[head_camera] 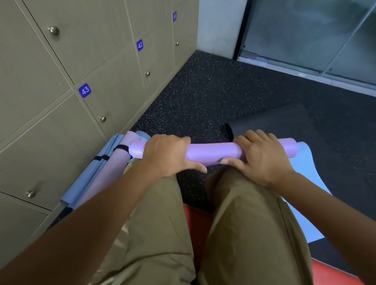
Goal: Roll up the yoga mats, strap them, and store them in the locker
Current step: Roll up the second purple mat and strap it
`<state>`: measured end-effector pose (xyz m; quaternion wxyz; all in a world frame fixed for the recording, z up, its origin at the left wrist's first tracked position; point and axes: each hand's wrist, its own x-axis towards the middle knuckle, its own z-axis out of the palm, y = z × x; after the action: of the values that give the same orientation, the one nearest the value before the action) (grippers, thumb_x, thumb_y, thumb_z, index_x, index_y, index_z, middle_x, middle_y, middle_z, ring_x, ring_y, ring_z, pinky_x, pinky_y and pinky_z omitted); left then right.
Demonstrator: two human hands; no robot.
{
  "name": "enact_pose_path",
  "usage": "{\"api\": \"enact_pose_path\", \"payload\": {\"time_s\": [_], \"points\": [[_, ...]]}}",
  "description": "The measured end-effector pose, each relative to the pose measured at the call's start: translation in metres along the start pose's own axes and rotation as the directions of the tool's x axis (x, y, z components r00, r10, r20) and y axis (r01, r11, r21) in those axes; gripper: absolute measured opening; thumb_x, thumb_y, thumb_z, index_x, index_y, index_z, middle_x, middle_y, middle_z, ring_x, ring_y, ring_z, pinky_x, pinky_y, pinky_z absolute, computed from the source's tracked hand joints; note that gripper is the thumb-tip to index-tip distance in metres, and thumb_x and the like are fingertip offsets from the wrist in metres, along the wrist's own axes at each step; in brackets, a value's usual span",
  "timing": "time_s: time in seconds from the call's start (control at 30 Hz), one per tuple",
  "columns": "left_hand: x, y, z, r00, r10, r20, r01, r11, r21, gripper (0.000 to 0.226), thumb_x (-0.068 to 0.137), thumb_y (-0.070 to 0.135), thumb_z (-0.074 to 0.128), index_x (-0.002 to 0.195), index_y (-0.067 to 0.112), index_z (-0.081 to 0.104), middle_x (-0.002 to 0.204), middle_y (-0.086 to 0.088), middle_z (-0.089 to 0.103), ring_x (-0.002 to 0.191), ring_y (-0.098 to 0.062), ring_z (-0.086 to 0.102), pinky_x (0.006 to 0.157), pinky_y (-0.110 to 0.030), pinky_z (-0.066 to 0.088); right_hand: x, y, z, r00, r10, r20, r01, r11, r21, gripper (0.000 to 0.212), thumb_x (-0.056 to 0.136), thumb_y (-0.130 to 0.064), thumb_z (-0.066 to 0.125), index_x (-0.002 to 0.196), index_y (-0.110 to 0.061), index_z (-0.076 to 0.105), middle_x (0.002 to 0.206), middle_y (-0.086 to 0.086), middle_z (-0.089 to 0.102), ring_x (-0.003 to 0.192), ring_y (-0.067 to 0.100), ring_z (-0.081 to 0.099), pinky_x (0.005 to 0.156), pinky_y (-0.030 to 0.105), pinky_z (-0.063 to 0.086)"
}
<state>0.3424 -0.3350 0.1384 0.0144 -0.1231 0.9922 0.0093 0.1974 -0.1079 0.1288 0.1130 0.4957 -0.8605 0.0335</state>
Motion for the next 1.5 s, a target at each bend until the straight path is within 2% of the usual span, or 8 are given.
{"api": "enact_pose_path", "payload": {"time_s": [0.23,0.5,0.67,0.87,1.03,1.17,1.33,1.5], "points": [[0.011,-0.005,-0.012,0.995,0.018,0.098,-0.013,0.998,-0.056,0.08,0.062,0.1,0.05,0.091,0.025,0.053,0.067,0.009,0.049,0.073,-0.027,0.054,0.067,-0.038,0.037,0.026,0.01,-0.008,0.985,-0.022,0.173,0.012,0.998,0.057,0.088,0.056,-0.103,0.03,0.094,-0.028,0.056,0.086,-0.006,0.063,0.083,0.023,0.061,0.065,0.034,0.033],[0.018,-0.009,-0.017,0.996,0.06,0.063,-0.062,0.998,0.021,0.071,0.063,0.089,0.066,0.087,0.027,0.043,0.085,-0.001,0.065,0.073,-0.026,0.047,0.066,-0.036,0.032,0.047,0.019,-0.004,0.971,-0.037,0.238,0.02,0.997,0.07,0.093,0.046,-0.108,0.025,0.086,-0.029,0.055,0.081,-0.008,0.067,0.074,0.021,0.058,0.066,0.036,0.046],[0.032,-0.009,-0.048,0.999,0.048,0.024,-0.048,0.998,0.031,0.064,0.073,0.084,0.063,0.097,0.026,0.055,0.09,0.0,0.067,0.075,-0.026,0.048,0.064,-0.036,0.032,0.068,0.032,-0.032,0.977,-0.072,0.202,0.064,0.997,0.045,0.091,0.046,-0.107,0.037,0.089,-0.029,0.056,0.081,-0.01,0.067,0.076,0.023,0.062,0.065,0.035,0.048],[0.042,-0.013,-0.111,0.992,0.069,-0.106,-0.059,0.994,0.09,0.059,0.074,0.085,0.057,0.095,0.031,0.051,0.086,0.004,0.066,0.072,-0.028,0.051,0.06,-0.036,0.034,0.086,0.037,-0.103,0.989,-0.045,0.139,0.052,0.998,-0.047,0.08,0.058,-0.098,0.055,0.1,-0.029,0.055,0.085,-0.009,0.067,0.077,0.021,0.062,0.067,0.035,0.05],[0.013,-0.01,-0.159,0.982,0.1,-0.161,-0.082,0.99,0.116,0.062,0.07,0.086,0.059,0.094,0.029,0.054,0.079,0.008,0.061,0.074,-0.027,0.054,0.06,-0.034,0.033,0.064,0.016,-0.16,0.995,-0.013,0.1,0.024,0.994,-0.109,0.073,0.064,-0.093,0.057,0.1,-0.029,0.051,0.086,-0.008,0.065,0.077,0.022,0.058,0.061,0.033,0.037],[-0.026,0.003,-0.185,0.989,0.094,-0.114,-0.082,0.991,0.102,0.059,0.07,0.084,0.061,0.091,0.029,0.054,0.068,0.011,0.052,0.064,-0.019,0.051,0.058,-0.033,0.035,0.033,-0.006,-0.194,0.993,0.022,0.114,-0.01,0.995,-0.101,0.073,0.063,-0.094,0.055,0.098,-0.03,0.048,0.084,-0.009,0.063,0.075,0.021,0.057,0.062,0.033,0.038],[-0.078,0.021,-0.188,0.997,0.064,-0.048,-0.06,0.996,0.067,0.061,0.068,0.087,0.06,0.092,0.031,0.052,0.07,0.011,0.056,0.07,-0.018,0.055,0.062,-0.033,0.045,-0.015,-0.031,-0.211,0.992,0.03,0.121,-0.015,0.992,-0.121,0.076,0.059,-0.097,0.046,0.097,-0.031,0.048,0.08,-0.011,0.06,0.07,0.02,0.055,0.059,0.032,0.037],[-0.126,0.039,-0.17,0.998,0.044,0.041,-0.048,0.994,0.099,0.068,0.064,0.094,0.052,0.091,0.032,0.041,0.067,0.009,0.048,0.067,-0.017,0.047,0.061,-0.033,0.04,-0.068,-0.051,-0.189,0.996,-0.054,-0.066,0.05,0.997,-0.059,0.081,0.055,-0.097,0.041,0.089,-0.025,0.052,0.06,-0.011,0.057,0.047,0.022,0.055,0.045,0.024,0.025]]}}
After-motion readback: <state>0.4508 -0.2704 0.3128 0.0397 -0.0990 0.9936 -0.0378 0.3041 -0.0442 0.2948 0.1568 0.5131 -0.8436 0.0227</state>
